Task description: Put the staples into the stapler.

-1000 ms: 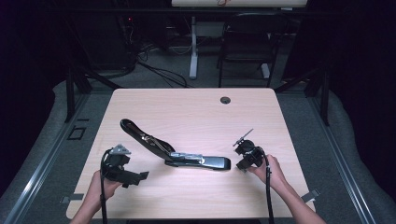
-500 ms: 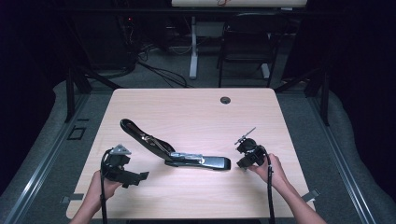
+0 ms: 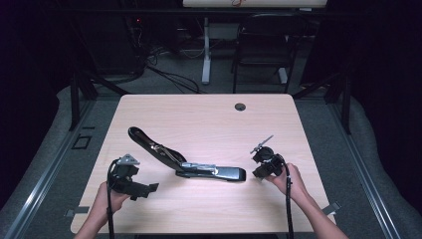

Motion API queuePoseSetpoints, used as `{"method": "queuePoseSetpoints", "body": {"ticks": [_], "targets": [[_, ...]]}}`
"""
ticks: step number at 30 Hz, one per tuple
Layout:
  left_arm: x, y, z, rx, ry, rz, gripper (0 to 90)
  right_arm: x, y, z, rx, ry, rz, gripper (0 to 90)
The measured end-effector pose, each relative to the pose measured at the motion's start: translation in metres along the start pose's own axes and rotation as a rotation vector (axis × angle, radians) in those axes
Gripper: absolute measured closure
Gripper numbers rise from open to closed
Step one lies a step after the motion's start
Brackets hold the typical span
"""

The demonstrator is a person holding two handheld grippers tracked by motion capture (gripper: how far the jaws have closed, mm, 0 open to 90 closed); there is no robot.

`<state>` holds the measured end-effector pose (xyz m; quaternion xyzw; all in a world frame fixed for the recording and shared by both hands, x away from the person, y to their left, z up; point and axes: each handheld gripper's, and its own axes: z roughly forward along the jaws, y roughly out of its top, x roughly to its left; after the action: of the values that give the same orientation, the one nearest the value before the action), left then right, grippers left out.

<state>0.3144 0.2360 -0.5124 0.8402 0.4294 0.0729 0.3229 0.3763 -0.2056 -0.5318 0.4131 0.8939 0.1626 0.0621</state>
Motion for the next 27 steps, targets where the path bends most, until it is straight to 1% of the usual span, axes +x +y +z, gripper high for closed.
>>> {"method": "queuePoseSetpoints", "body": {"ticks": [1,2,3,4,7,8,9,10,12,14,15,17,18,20,21,23,24,26,27], "targets": [[0.000,0.000,0.000,0.002,-0.001,0.000,0.0,0.000,0.000,-0.001,-0.003,0.005,-0.002,78.0],[0.000,0.000,0.001,0.004,0.000,0.000,0.0,0.000,0.000,-0.001,-0.005,-0.002,-0.005,78.0],[0.000,0.000,0.000,0.005,0.001,0.001,0.0,0.000,-0.001,-0.001,-0.022,0.011,0.001,78.0],[0.000,0.000,0.000,0.002,0.001,0.000,0.0,-0.001,0.000,-0.002,-0.015,0.012,-0.007,77.9],[0.000,-0.002,0.000,0.000,0.003,-0.009,0.0,-0.002,0.001,-0.004,-0.017,0.015,-0.023,78.0],[0.000,-0.002,0.000,0.001,0.004,-0.009,0.0,-0.001,0.002,-0.003,-0.042,0.013,-0.010,78.0],[0.000,-0.002,0.000,-0.002,0.005,-0.010,0.0,-0.001,0.003,-0.005,-0.030,0.011,-0.023,78.0],[0.000,-0.002,0.000,-0.004,0.005,-0.009,0.0,-0.001,0.003,-0.005,-0.050,0.019,-0.014,78.0],[-0.001,-0.001,0.000,0.001,0.004,-0.006,0.0,0.000,0.005,-0.006,-0.057,0.018,-0.020,78.0],[-0.001,-0.001,0.001,0.005,0.004,-0.001,0.0,0.000,0.006,-0.008,-0.065,0.010,-0.028,78.0],[-0.001,0.000,0.001,0.006,0.003,0.001,0.0,0.000,0.007,-0.010,-0.055,0.007,-0.040,78.0],[-0.001,0.000,0.001,0.007,0.004,0.001,0.0,0.001,0.008,-0.012,-0.073,0.008,-0.051,78.0],[-0.001,0.000,0.002,0.008,0.005,0.002,0.0,0.001,0.010,-0.013,-0.067,0.010,-0.059,78.0],[-0.001,0.001,0.002,0.009,0.004,0.002,0.0,0.001,0.014,-0.015,-0.087,0.011,-0.061,78.0],[-0.001,0.001,0.002,0.009,0.003,0.002,0.0,0.002,0.015,-0.015,-0.089,0.019,-0.064,78.0],[-0.001,0.000,0.002,0.010,0.004,0.003,0.0,0.002,0.018,-0.014,-0.090,0.015,-0.077,78.0],[-0.001,0.000,0.002,0.009,0.004,0.001,0.0,0.003,0.018,-0.012,-0.098,0.024,-0.069,78.0],[-0.001,0.000,0.002,0.004,0.008,-0.001,0.0,0.004,0.021,-0.013,-0.080,0.021,-0.094,78.0],[-0.001,0.000,0.002,0.008,0.005,-0.001,0.0,0.004,0.021,-0.013,-0.087,0.023,-0.100,78.0]]}}
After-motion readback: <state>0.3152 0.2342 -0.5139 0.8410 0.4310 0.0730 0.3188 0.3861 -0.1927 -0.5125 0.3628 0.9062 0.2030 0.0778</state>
